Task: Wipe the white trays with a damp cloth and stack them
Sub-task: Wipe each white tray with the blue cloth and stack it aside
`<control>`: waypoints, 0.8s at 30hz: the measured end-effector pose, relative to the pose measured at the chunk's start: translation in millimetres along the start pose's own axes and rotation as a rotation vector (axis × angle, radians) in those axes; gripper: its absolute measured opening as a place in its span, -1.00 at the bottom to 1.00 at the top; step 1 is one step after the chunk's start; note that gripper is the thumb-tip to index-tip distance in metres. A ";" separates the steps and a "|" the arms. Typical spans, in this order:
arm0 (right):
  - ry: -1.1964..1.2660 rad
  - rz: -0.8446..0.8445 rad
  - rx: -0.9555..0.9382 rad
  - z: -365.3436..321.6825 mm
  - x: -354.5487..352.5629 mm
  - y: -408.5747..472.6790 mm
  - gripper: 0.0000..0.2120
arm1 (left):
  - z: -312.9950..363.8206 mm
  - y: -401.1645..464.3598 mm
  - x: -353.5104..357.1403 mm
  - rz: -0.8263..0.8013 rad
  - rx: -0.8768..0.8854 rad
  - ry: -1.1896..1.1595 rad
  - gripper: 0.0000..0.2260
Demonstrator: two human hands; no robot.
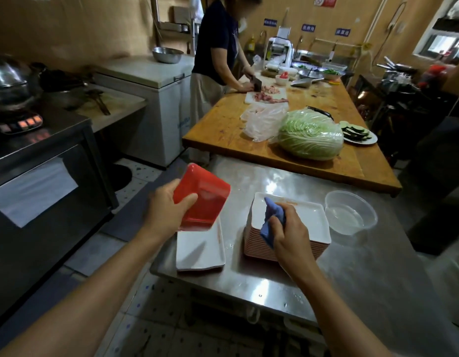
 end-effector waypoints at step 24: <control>-0.041 0.043 0.155 19.2 12.8 -29.1 -0.83 | -105.7 -72.7 94.2 -0.460 0.443 0.860 -0.54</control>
Point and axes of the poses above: each hand's wrist, its own y-axis towards the middle knuckle, its own x-axis out of the palm, z = x × y, the point moved 3 cm from there along y, towards the middle knuckle, and after that the axes turned 5 degrees about -x, right-handed, at the moved point
